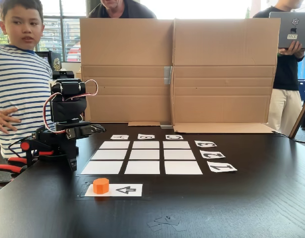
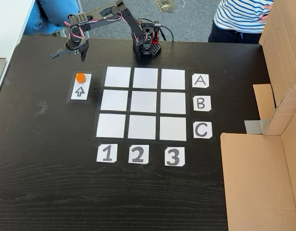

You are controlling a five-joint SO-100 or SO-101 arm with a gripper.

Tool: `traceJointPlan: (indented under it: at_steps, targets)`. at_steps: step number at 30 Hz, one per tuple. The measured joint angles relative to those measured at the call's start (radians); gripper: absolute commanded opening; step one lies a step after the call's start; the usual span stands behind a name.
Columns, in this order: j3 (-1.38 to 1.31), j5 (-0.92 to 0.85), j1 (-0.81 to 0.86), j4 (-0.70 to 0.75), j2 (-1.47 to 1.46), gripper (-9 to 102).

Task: Pick up the round, orange token and place it in the grid on square B1.

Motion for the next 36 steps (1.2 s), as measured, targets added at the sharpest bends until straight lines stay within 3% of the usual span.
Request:
traceJointPlan:
  at_steps: [36]
  targets:
    - [-0.003,0.054,-0.114,-0.175,-0.147,97]
